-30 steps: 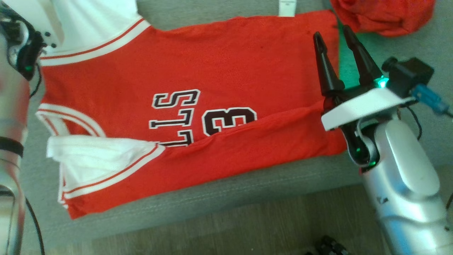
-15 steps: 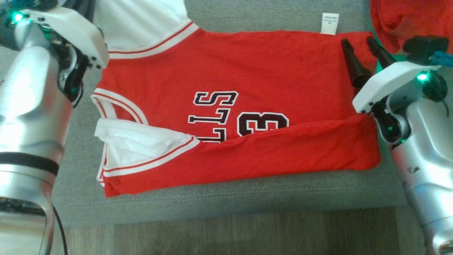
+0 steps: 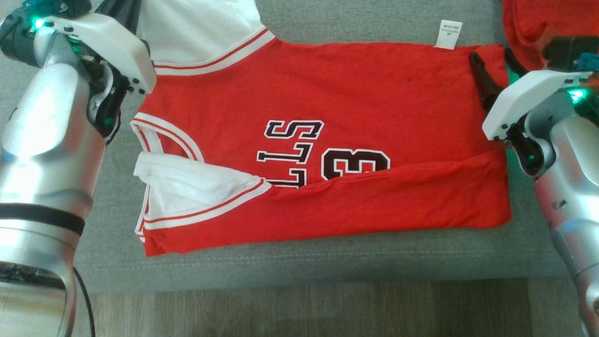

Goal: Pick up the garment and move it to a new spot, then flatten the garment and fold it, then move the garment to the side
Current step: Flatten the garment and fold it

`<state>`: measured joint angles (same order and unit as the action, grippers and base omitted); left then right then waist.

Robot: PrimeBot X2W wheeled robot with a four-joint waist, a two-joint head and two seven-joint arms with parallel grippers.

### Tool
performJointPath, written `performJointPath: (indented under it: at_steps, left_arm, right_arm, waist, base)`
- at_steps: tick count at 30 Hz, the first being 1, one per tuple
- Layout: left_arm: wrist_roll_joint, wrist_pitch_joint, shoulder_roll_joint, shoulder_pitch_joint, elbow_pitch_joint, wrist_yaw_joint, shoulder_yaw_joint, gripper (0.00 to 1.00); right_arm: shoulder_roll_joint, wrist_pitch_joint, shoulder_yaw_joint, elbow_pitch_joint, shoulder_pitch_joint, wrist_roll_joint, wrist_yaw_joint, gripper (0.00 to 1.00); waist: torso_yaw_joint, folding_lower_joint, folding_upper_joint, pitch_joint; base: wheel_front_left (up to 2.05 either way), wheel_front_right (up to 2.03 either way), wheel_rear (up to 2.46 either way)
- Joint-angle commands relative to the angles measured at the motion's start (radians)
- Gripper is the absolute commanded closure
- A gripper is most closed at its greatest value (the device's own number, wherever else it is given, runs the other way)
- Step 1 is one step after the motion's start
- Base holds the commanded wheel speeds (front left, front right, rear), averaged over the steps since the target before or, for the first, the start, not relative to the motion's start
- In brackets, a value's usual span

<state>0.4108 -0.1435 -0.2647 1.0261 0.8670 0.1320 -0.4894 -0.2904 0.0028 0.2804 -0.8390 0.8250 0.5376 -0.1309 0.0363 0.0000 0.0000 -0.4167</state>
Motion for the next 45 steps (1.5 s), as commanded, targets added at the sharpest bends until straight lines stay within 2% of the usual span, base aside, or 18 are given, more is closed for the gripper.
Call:
performJointPath:
  at_steps: [1, 6, 11, 12, 13, 17, 22, 26, 31, 40, 45]
  left_arm:
    - [0.011, -0.009, -0.039, 0.020, -0.033, -0.001, 0.021, 1.00]
    - [0.015, -0.006, -0.038, 0.021, -0.041, -0.002, 0.016, 1.00]
    - [0.018, -0.003, -0.035, 0.030, -0.047, -0.006, 0.010, 1.00]
    - [0.019, -0.003, -0.035, 0.031, -0.046, -0.007, 0.010, 1.00]
    - [0.021, -0.003, -0.035, 0.031, -0.045, -0.009, 0.010, 1.00]
    - [0.028, -0.011, -0.035, 0.024, -0.034, -0.015, 0.012, 1.00]
    - [0.042, -0.032, -0.034, 0.008, -0.025, -0.023, 0.020, 1.00]
    - [0.056, -0.043, -0.035, -0.012, -0.022, -0.023, 0.024, 1.00]
    - [0.065, -0.049, -0.034, -0.042, -0.024, -0.021, 0.018, 1.00]
    - [0.096, -0.072, -0.044, -0.145, -0.063, -0.016, 0.015, 1.00]
    - [0.114, -0.067, -0.071, -0.261, -0.133, -0.012, -0.001, 1.00]
  right_arm:
    - [-0.009, -0.009, 0.023, 0.007, 0.018, -0.005, 0.000, 0.00]
    - [-0.017, -0.004, 0.067, -0.042, 0.045, 0.001, 0.000, 0.00]
    - [-0.020, 0.053, 0.133, -0.065, 0.061, 0.042, 0.000, 0.00]
    - [-0.021, 0.067, 0.150, -0.060, 0.061, 0.057, 0.000, 0.55]
    - [-0.025, 0.076, 0.169, -0.051, 0.061, 0.070, 0.000, 1.00]
    - [-0.052, 0.042, 0.223, -0.005, 0.062, 0.115, 0.000, 1.00]
    - [-0.084, -0.069, 0.258, 0.018, 0.061, 0.137, 0.000, 1.00]
    - [-0.100, -0.170, 0.267, 0.013, 0.051, 0.149, 0.000, 1.00]
    - [-0.110, -0.230, 0.263, 0.007, 0.036, 0.163, 0.000, 1.00]
    - [-0.151, -0.261, 0.262, 0.026, -0.049, 0.190, 0.000, 1.00]
    - [-0.187, -0.264, 0.258, 0.073, -0.133, 0.209, 0.000, 1.00]
  waist:
    - [0.001, 0.0000, 0.0000, -0.002]
    - [0.006, 0.0000, 0.0000, -0.011]
    - [0.016, 0.0000, 0.0000, -0.023]
    - [0.017, 0.0000, 0.0000, -0.024]
    - [0.018, 0.0000, 0.0000, -0.024]
    - [0.021, 0.0000, 0.0000, -0.014]
    - [0.029, 0.0000, 0.0000, 0.019]
    - [0.037, 0.0000, 0.0000, 0.049]
    - [0.045, 0.0000, 0.0000, 0.075]
    - [0.070, 0.0000, 0.0000, 0.131]
    - [0.088, 0.0000, 0.0000, 0.172]
  base:
    - [0.00, 0.00, 0.00]
    - [0.00, 0.00, 0.00]
    - [0.00, 0.00, 0.00]
    - [0.00, 0.00, 0.00]
    - [0.00, 0.00, 0.00]
    - [0.00, 0.00, 0.00]
    - [0.00, 0.00, 0.00]
    - [0.00, 0.00, 0.00]
    - [0.00, 0.00, 0.00]
    - [0.00, 0.00, 0.00]
    - [0.00, 0.00, 0.00]
